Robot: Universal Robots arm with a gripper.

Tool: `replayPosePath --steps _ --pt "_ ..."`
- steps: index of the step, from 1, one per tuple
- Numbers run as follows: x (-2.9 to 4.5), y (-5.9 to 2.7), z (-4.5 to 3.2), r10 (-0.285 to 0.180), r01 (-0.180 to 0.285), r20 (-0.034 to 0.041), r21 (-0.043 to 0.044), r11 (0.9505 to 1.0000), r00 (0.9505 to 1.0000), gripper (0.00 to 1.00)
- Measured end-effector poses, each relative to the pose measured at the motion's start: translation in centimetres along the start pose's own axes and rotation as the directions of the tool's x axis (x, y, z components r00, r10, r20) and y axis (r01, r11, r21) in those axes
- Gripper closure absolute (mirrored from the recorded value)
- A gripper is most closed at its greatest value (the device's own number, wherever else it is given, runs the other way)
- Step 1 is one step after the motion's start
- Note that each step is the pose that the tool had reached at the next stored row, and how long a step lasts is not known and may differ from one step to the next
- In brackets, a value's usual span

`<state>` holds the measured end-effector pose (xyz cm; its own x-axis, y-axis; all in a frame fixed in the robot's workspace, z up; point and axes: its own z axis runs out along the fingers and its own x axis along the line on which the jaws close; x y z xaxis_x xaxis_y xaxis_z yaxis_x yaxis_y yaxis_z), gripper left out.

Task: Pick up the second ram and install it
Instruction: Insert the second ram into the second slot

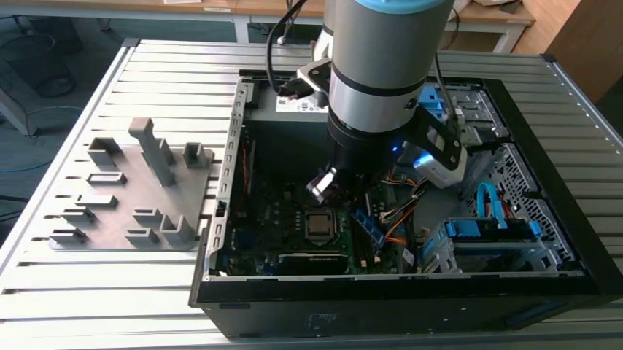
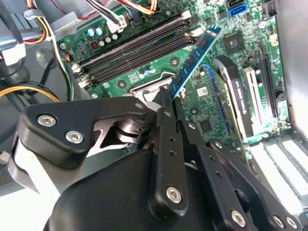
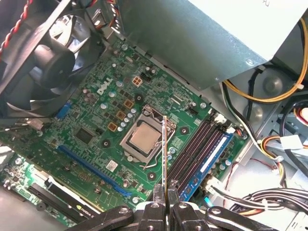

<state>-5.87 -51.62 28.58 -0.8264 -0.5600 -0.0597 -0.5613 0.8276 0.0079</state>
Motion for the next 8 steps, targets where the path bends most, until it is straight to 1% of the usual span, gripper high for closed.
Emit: replayPosePath --steps 8 --pt "0.00 0.00 0.01 0.042 -0.042 0.0003 0.0026 0.9991 0.9991 0.86"
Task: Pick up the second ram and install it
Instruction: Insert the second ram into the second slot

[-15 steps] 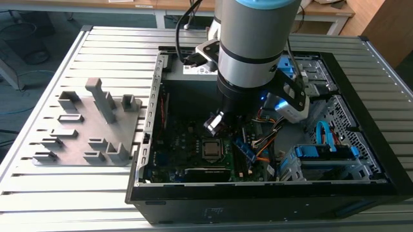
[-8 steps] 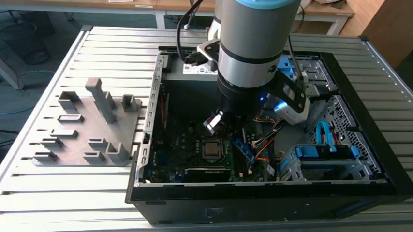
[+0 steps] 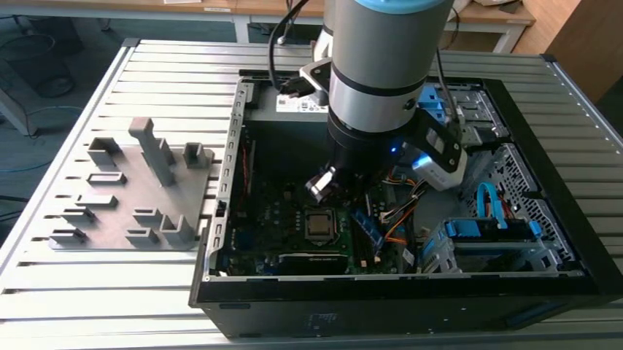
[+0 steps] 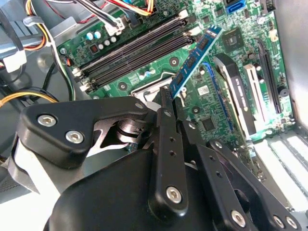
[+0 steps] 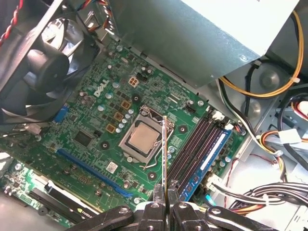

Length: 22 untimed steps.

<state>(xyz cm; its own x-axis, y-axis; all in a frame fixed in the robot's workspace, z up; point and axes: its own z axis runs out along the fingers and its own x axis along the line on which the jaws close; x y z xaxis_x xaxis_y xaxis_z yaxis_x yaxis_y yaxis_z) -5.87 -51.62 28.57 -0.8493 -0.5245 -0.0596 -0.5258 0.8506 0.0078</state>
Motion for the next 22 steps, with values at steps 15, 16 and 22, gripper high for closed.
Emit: replayPosePath --steps 15,16,22 --pt "0.00 0.00 0.02 0.083 -0.083 0.0008 0.0050 0.9966 0.9966 0.86" --pt "0.00 0.00 0.02 0.089 -0.089 0.0008 0.0055 0.9961 0.9961 0.86" --pt "0.00 0.00 0.03 0.123 -0.123 0.0012 0.0077 0.9924 0.9924 0.86"
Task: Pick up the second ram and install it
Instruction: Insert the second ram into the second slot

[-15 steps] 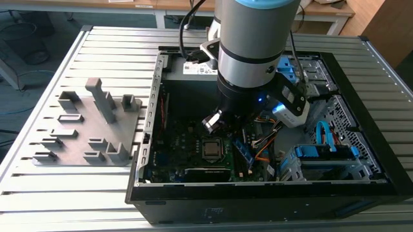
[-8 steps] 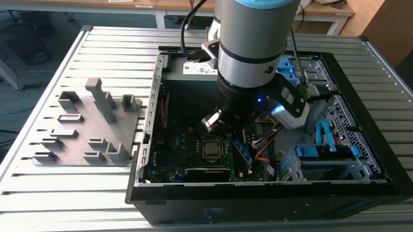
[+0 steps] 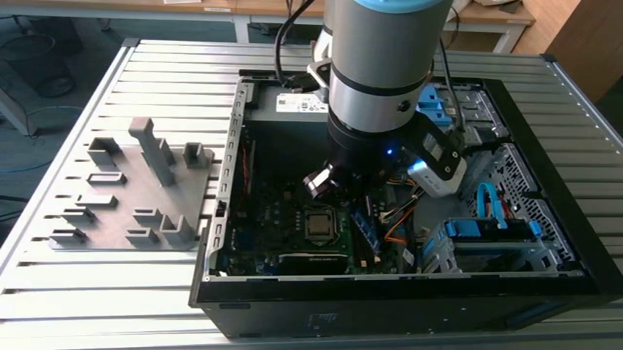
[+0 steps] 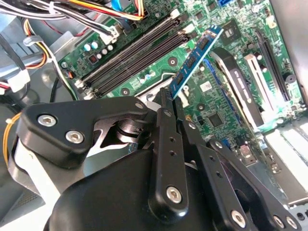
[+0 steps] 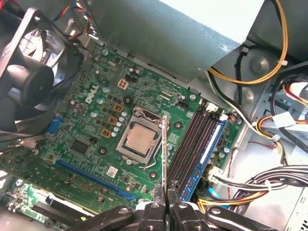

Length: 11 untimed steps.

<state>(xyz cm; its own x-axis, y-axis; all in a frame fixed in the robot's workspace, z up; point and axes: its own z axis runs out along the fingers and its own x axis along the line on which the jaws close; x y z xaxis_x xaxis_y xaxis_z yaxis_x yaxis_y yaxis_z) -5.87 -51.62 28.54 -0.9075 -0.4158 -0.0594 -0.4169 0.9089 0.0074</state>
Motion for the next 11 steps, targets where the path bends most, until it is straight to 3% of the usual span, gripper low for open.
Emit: replayPosePath --steps 11 --pt "0.00 0.00 0.01 0.053 -0.053 0.0004 0.0034 0.9986 0.9986 0.86"
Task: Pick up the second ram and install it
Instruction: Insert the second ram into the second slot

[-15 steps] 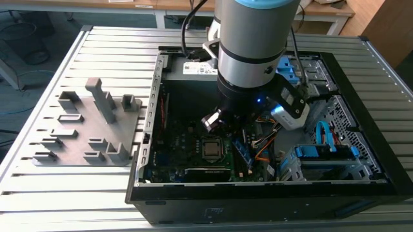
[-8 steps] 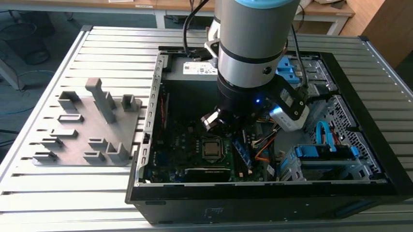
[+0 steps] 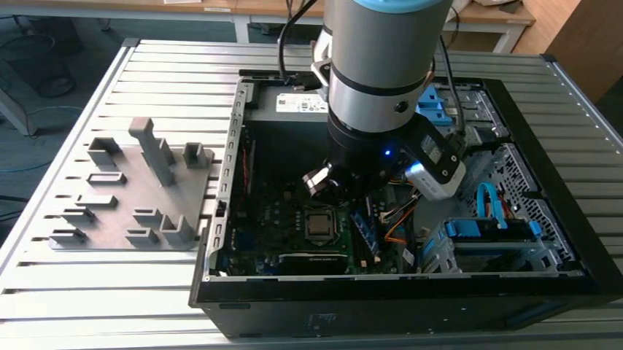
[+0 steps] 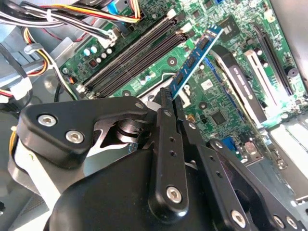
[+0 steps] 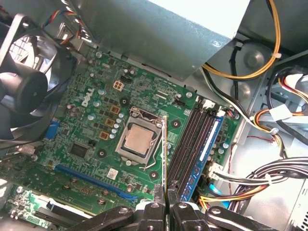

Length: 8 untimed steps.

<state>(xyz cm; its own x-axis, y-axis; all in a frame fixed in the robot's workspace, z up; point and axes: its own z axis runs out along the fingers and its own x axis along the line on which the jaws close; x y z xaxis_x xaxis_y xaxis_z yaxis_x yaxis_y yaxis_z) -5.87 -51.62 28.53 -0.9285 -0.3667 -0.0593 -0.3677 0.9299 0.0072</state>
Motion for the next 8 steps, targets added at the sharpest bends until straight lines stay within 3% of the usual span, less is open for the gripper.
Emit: replayPosePath --steps 8 --pt "0.00 0.00 0.01 0.039 -0.039 0.0002 0.0024 0.9992 0.9992 0.86"
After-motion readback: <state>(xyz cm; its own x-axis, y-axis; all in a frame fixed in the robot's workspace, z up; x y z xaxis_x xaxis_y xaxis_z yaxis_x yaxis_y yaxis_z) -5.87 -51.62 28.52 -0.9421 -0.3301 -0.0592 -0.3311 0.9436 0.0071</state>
